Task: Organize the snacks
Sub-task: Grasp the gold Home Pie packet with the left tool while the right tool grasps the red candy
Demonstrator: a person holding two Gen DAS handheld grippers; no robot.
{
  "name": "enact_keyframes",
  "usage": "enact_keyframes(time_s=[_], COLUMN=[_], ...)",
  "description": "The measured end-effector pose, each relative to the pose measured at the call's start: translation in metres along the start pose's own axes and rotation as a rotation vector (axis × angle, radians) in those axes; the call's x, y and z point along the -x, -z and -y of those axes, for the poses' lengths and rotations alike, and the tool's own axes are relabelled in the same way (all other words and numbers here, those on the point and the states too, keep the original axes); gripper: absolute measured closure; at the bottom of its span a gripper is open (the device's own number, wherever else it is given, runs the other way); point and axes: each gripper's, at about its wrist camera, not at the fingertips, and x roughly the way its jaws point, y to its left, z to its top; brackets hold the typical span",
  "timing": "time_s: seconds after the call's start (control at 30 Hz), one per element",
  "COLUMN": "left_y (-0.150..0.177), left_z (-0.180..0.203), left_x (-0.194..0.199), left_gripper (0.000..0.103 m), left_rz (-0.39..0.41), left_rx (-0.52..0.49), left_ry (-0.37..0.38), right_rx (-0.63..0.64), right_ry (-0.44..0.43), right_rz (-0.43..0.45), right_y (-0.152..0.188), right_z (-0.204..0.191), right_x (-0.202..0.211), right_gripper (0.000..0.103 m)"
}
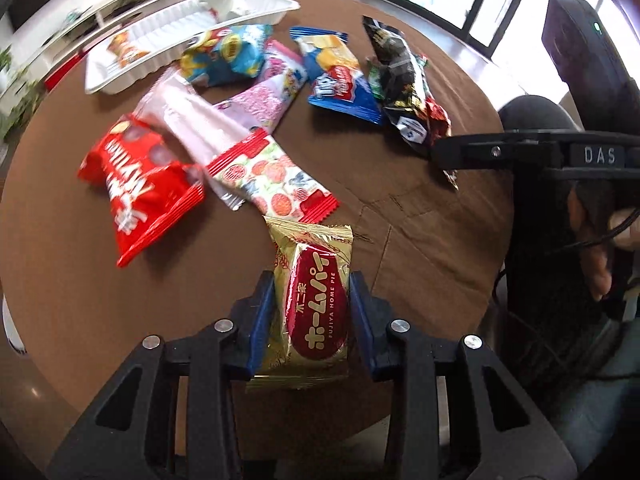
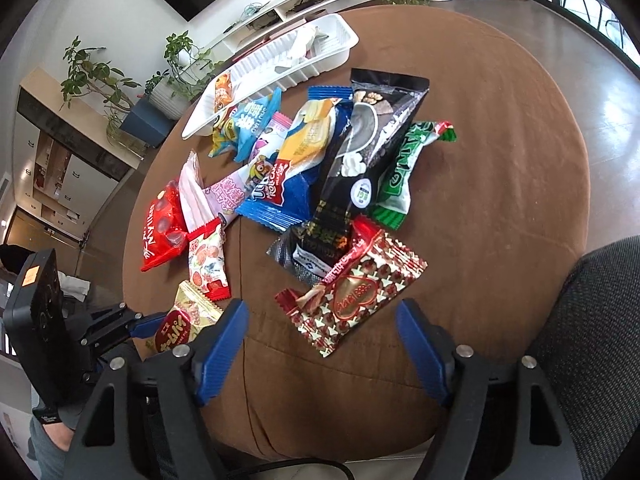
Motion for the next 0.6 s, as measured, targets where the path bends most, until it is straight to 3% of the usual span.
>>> enact_keyframes(time_s=[0.3, 0.6], left_y=[0.006, 0.011], left_z=[-0.013, -0.006], left_x=[0.003, 0.009], left_gripper=[0.07, 0.07], left_rz=[0.065, 0.094], left_rx=[0.116, 0.144], left_ry=[-0.006, -0.022], right_rx=[0.097, 0.184], right_ry=[0.093, 0.172], right_rz=[0.026, 0.023], right_y=[-0.012, -0.011], right_z=[-0.015, -0.016], right_x=[-0.011, -0.01], right_gripper=[0.032, 0.056])
